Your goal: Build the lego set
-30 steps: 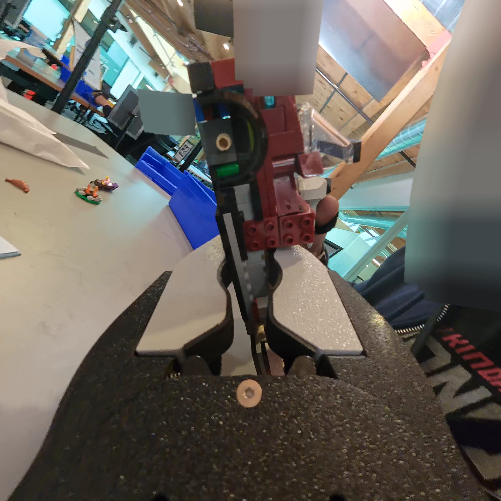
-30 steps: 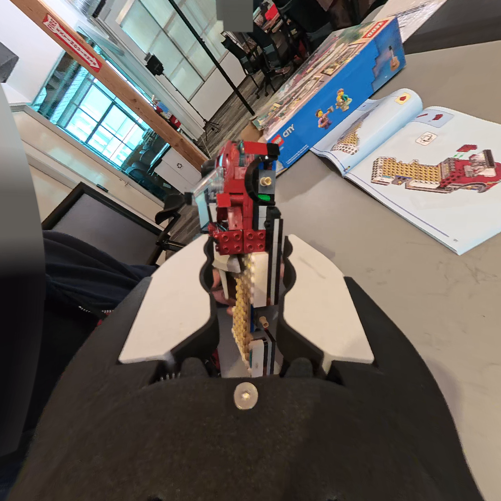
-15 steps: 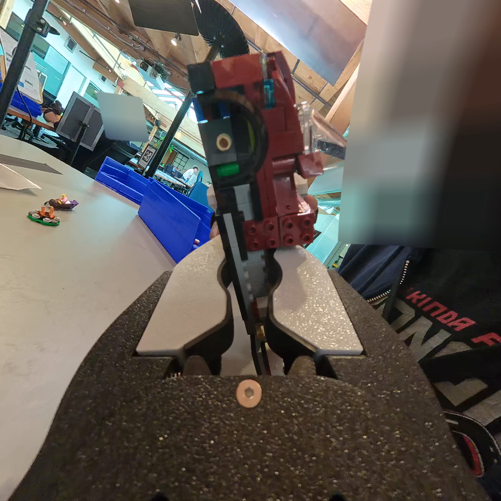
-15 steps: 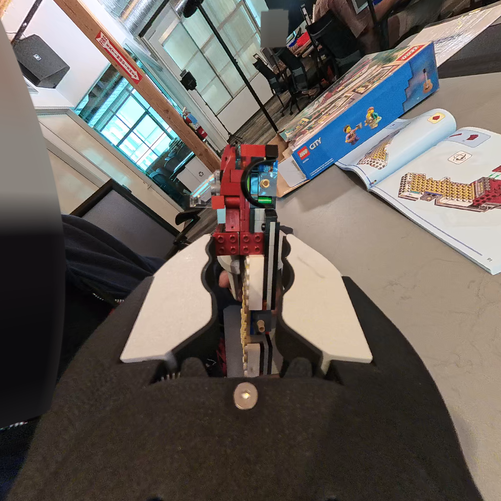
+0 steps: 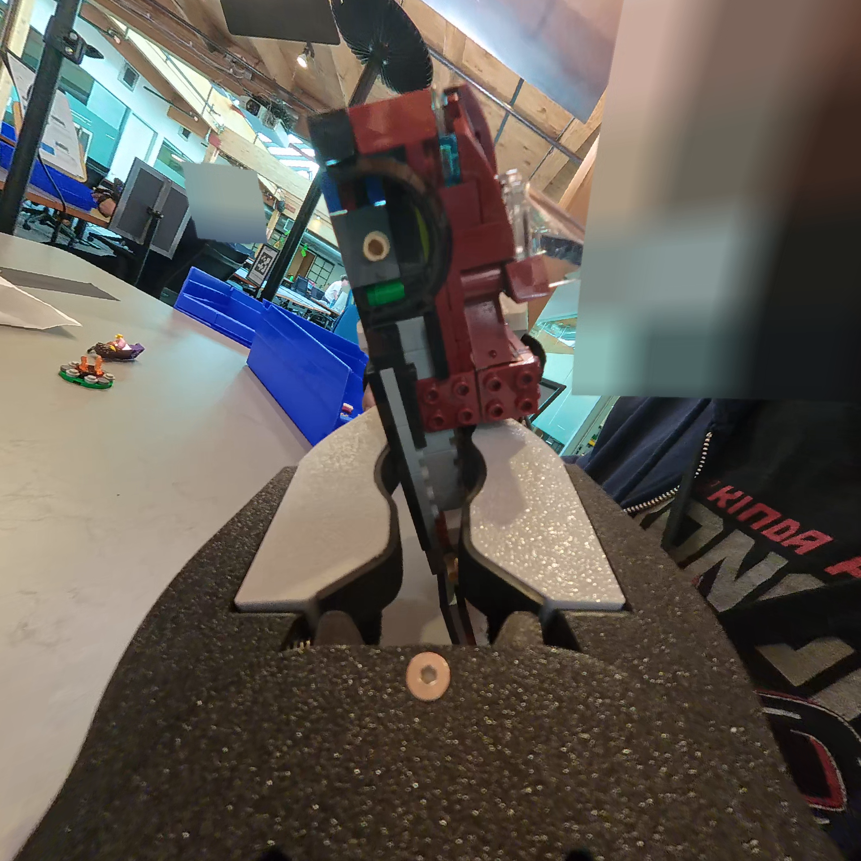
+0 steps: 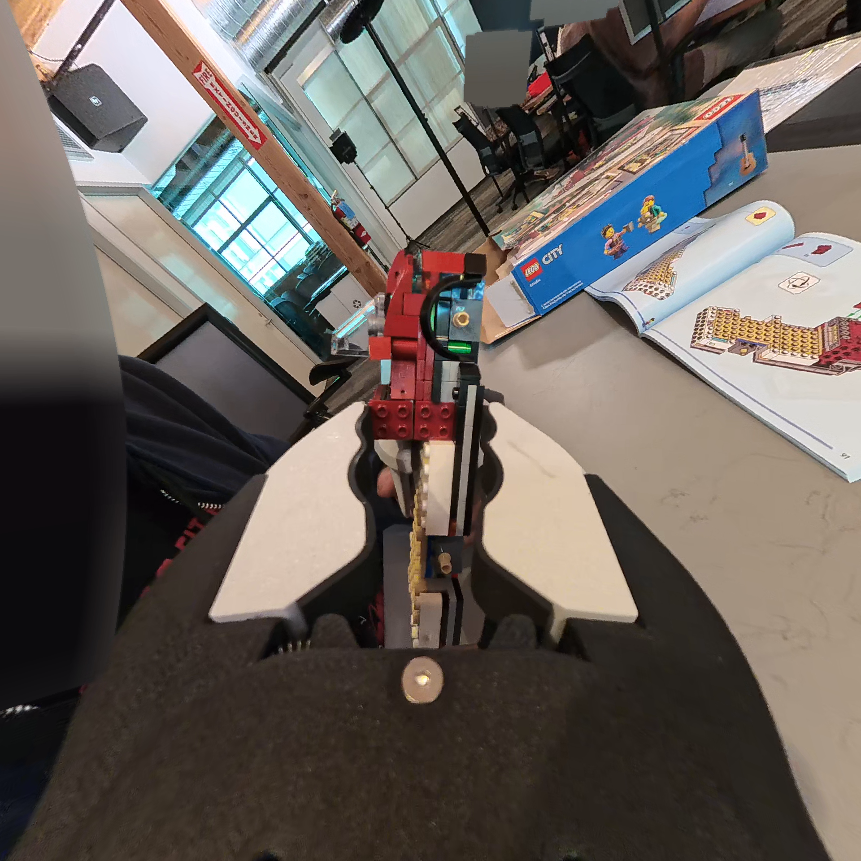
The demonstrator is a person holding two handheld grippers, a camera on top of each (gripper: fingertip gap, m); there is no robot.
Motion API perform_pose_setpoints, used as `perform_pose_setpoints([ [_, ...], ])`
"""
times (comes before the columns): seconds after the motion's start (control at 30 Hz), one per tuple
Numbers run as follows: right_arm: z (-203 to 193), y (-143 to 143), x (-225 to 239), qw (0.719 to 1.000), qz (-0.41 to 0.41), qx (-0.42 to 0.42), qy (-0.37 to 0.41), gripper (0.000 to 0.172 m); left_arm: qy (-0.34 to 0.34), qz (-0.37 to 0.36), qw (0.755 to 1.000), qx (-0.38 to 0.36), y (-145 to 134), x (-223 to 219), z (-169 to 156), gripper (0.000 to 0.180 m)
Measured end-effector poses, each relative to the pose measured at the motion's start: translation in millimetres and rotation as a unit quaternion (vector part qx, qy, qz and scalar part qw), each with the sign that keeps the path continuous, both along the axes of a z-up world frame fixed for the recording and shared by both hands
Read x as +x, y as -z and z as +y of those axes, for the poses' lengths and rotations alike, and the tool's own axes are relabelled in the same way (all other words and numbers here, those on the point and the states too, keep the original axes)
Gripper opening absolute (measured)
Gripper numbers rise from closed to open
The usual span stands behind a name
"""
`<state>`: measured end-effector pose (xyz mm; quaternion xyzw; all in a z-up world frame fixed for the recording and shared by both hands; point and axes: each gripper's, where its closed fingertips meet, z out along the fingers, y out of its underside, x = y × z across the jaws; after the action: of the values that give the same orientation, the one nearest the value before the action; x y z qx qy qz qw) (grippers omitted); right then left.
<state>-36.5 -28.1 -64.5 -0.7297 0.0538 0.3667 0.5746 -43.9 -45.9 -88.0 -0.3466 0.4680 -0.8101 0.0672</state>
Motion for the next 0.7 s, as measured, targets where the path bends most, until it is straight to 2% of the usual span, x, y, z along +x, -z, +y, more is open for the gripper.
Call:
perform_pose_setpoints([
  [0.7,-3.0,0.7,-0.2,1.000,-0.001,-0.001,-0.001,0.043,-0.003,0.001,1.000,0.013,-0.2,-0.3,-3.6,0.023],
])
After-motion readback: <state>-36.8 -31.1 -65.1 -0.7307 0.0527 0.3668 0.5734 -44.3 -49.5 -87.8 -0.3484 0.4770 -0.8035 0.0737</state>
